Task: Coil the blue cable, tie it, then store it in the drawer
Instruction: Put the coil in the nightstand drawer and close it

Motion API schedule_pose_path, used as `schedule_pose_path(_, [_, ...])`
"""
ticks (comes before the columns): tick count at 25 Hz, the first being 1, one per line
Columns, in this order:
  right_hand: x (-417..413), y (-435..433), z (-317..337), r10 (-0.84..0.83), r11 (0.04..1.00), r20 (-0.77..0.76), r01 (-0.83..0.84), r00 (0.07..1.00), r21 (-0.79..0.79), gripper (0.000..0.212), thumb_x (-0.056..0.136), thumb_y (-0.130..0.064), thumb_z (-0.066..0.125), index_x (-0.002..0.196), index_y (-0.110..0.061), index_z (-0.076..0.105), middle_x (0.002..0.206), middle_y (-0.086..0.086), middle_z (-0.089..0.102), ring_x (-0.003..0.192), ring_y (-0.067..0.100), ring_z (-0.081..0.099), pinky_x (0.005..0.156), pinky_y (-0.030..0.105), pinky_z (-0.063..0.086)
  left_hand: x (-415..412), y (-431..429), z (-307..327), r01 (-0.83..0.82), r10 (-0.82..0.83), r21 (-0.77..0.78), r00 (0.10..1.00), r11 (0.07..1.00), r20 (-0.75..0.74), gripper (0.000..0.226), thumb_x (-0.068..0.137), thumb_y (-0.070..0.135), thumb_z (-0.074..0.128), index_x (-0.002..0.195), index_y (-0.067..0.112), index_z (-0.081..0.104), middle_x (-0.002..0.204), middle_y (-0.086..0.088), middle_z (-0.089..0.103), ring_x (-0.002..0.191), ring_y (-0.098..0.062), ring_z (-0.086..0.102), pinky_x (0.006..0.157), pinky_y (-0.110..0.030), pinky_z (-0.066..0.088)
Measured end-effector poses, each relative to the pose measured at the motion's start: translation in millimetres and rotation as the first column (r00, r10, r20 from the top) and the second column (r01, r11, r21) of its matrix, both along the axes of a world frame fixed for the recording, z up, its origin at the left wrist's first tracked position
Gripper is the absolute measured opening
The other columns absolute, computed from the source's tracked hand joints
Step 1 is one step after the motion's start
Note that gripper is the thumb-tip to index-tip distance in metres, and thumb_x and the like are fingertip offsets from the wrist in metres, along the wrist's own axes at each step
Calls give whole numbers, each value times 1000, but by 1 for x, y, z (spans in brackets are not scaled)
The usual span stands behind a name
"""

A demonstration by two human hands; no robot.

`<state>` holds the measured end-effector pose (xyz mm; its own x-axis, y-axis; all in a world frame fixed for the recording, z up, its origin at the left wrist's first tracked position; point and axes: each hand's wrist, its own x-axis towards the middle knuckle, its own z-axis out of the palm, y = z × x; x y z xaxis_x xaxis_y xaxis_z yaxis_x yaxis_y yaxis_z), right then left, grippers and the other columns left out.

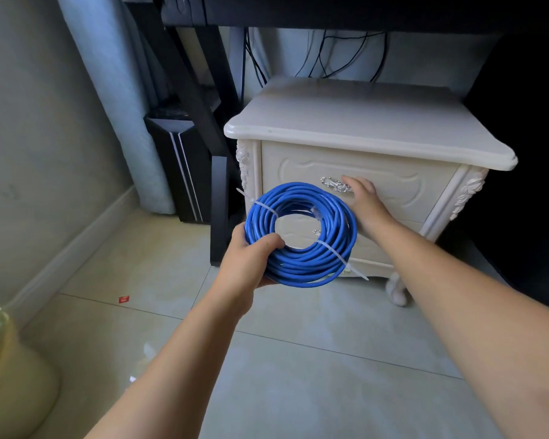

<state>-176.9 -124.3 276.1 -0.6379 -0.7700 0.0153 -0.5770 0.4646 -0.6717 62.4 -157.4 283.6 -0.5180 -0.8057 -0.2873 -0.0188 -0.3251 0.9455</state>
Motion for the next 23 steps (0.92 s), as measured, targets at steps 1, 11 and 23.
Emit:
schedule_pose_path(1, [-1, -4, 0, 3, 999, -16, -2, 1000, 38, 58, 95, -9, 50, 150, -16, 33, 157, 8, 21, 142, 26, 28, 115, 38, 24, 0, -1, 1, -1, 1, -1, 1000, 1000, -18, 39, 84, 11, 64, 119, 23, 53, 100, -14, 71, 80, -25, 74, 64, -37, 59])
schedule_pose_path(11, [40, 35, 15, 80, 995, -164, -68, 983, 79, 19, 87, -48, 50, 96, -33, 60, 110, -3, 61, 97, 22, 59, 83, 43, 51, 4, 6, 12, 43, -42, 4, 991, 999, -131, 33, 85, 10, 62, 116, 19, 55, 85, -7, 68, 73, -21, 70, 62, -34, 55])
schedule_pose_path(23, [65, 123, 120, 150, 967, 667, 34, 730, -254, 48, 85, -57, 58, 112, -17, 64, 91, 12, 71, 68, 21, 67, 50, 29, 54, -14, 47, 68, 123, -117, 41, 984, 992, -136, 27, 90, 24, 62, 115, 16, 55, 83, -4, 68, 64, -16, 69, 54, -29, 53])
